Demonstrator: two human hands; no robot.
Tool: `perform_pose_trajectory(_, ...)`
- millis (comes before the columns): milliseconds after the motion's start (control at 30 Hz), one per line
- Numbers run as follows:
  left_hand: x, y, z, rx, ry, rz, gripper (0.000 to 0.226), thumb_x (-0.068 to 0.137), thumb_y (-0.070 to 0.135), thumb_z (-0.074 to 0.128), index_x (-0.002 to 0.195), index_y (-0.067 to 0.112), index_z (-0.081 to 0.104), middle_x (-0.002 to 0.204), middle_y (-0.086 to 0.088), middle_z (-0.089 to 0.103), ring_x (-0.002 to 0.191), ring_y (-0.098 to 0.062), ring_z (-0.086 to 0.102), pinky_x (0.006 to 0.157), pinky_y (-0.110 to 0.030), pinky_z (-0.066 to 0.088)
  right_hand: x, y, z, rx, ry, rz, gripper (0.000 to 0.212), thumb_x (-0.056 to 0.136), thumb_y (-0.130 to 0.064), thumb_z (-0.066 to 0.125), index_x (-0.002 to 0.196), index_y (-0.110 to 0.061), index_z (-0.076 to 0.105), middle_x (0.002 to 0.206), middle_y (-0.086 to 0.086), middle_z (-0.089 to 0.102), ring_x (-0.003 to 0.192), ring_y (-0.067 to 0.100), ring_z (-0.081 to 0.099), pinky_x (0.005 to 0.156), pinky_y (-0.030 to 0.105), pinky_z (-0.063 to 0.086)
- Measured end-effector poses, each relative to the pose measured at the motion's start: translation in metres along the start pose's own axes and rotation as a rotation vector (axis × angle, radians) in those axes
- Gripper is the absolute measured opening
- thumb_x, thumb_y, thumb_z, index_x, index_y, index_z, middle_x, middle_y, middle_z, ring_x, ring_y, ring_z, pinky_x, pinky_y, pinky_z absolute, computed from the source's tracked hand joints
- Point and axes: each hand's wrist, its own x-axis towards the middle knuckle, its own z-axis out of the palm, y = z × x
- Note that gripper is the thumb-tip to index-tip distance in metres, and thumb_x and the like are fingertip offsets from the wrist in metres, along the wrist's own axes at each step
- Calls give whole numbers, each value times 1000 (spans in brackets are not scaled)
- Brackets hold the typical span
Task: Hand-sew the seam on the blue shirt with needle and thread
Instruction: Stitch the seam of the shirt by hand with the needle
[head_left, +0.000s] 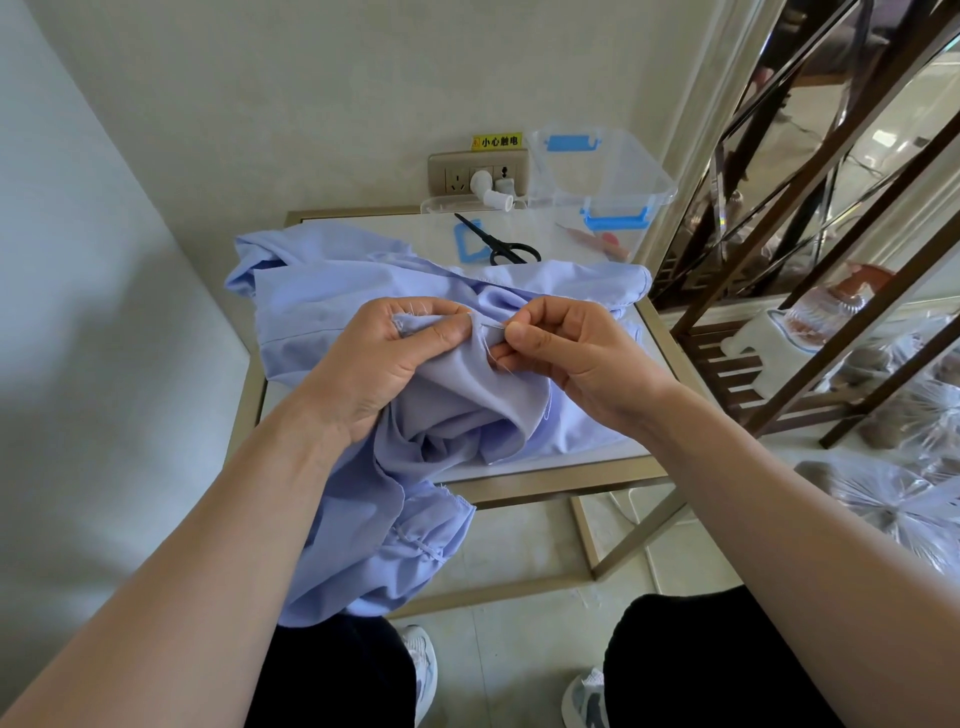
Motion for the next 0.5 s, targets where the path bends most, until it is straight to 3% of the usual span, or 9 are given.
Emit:
perform_pose_trajectory(233,1,-1,0,8,13,19,11,80,29,67,76,26,77,82,-3,72,82,-14,63,83,-30,49,1,-1,-2,29,-28,0,12,82,-12,62,86,-1,60,87,8,74,80,17,70,80,23,55)
perform_pose_trajectory(500,1,-2,0,32,43,21,21,90,17,68,75,26,78,81,-2,72,79,-13,63,82,-29,49,1,0,-3,13,-22,14,13,81,-11,62,89,-1,60,90,12,72,81,19,71,81,24,55)
